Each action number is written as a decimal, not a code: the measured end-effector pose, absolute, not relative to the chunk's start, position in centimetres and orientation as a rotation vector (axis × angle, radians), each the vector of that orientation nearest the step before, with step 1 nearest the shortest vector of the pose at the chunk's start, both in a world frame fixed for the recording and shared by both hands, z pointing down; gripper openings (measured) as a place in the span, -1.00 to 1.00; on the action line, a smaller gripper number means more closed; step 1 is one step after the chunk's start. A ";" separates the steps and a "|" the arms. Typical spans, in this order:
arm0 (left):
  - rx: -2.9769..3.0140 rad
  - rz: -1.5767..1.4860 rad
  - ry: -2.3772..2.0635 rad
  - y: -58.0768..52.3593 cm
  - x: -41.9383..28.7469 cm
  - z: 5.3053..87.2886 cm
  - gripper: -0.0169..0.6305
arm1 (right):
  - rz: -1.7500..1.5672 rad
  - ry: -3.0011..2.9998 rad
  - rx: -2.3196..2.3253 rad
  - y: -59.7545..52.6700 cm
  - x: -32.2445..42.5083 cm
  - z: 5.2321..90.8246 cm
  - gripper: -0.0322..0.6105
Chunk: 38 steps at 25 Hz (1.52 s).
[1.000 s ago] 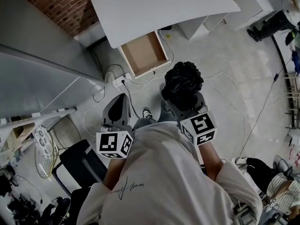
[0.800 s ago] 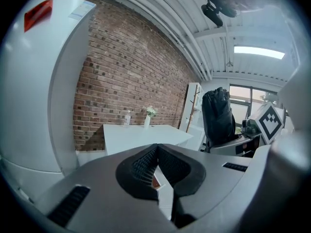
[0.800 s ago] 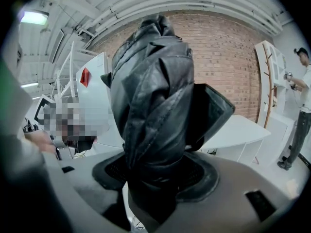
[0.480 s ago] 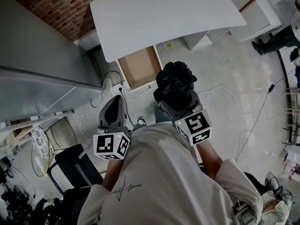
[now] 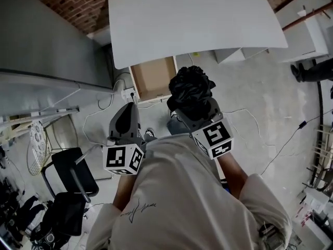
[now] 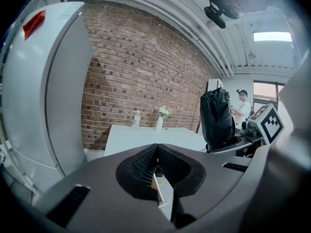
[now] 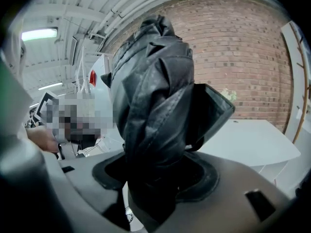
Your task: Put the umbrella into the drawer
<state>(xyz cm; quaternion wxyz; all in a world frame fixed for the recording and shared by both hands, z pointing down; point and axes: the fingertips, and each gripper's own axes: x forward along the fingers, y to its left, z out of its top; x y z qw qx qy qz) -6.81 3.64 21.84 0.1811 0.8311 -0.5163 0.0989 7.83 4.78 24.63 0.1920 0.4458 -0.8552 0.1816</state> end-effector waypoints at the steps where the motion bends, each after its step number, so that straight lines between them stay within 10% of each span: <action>1: 2.333 0.279 -1.474 3.8 -6.7 22.0 -0.90 | 0.508 -2.409 1.230 4.7 7.9 24.8 -0.06; 38: 2.046 0.396 -1.562 2.0 -7.9 30.5 -0.90 | 0.564 -2.364 0.795 0.3 5.6 36.3 -0.06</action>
